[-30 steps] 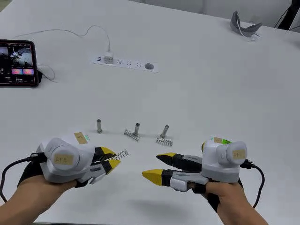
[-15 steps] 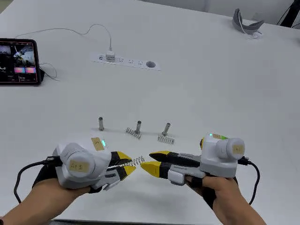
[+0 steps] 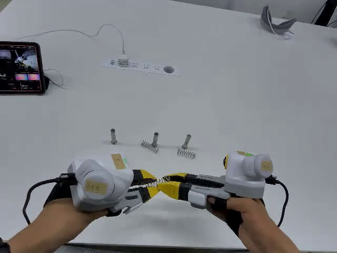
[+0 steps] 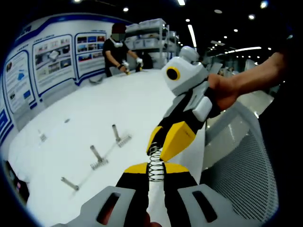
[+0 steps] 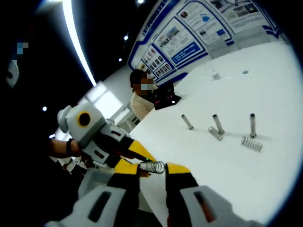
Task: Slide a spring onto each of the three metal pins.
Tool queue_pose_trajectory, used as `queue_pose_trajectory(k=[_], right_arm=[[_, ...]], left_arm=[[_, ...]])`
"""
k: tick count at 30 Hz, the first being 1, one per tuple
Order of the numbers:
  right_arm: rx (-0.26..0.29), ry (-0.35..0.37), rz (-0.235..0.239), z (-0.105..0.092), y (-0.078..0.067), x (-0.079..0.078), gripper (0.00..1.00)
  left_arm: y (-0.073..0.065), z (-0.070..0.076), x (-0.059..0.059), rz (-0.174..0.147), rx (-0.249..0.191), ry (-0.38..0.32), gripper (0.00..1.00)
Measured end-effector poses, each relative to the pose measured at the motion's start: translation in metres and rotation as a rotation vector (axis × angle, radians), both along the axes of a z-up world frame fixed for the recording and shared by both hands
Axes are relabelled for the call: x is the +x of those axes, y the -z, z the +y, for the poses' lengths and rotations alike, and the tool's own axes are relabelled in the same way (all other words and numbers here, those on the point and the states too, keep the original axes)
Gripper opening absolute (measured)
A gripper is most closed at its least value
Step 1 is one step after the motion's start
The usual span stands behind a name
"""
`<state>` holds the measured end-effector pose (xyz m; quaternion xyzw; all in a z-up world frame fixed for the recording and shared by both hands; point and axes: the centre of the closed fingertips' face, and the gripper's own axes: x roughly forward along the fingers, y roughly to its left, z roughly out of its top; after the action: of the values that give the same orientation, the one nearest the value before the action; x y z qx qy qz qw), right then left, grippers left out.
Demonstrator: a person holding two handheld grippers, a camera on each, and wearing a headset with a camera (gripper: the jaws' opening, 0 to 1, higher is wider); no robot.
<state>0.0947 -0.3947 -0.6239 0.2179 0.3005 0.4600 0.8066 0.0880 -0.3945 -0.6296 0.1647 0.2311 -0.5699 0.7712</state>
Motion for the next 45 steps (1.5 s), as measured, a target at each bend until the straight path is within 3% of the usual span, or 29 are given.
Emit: queue_pose_trajectory(k=[7, 11, 16, 19, 24, 32, 45], right_arm=[[0.030, 0.015, -0.003, 0.000, -0.008, 0.004, 0.14], [0.022, 0.013, -0.017, 0.001, -0.012, 0.008, 0.13], [-0.013, 0.015, -0.064, 0.000, -0.023, 0.014, 0.13], [-0.057, -0.010, -0.106, -0.002, -0.032, 0.016, 0.12], [-0.188, -0.097, -0.190, -0.004, -0.043, 0.014, 0.12], [-0.415, -0.309, -0.299, -0.003, -0.050, 0.009, 0.12], [-0.584, -0.596, -0.375, 0.003, -0.051, -0.001, 0.12]], left_arm=[[0.000, 0.000, 0.000, -0.009, 0.010, 0.016, 0.09], [-0.001, -0.001, 0.003, -0.022, 0.019, 0.027, 0.09], [-0.011, -0.003, 0.011, -0.023, -0.004, 0.021, 0.09], [-0.016, -0.006, 0.013, -0.030, -0.016, 0.023, 0.09], [-0.025, -0.014, 0.014, -0.046, -0.023, 0.051, 0.09], [-0.034, -0.017, 0.013, -0.060, -0.036, 0.082, 0.09], [-0.042, -0.016, 0.008, -0.065, -0.061, 0.097, 0.09]])
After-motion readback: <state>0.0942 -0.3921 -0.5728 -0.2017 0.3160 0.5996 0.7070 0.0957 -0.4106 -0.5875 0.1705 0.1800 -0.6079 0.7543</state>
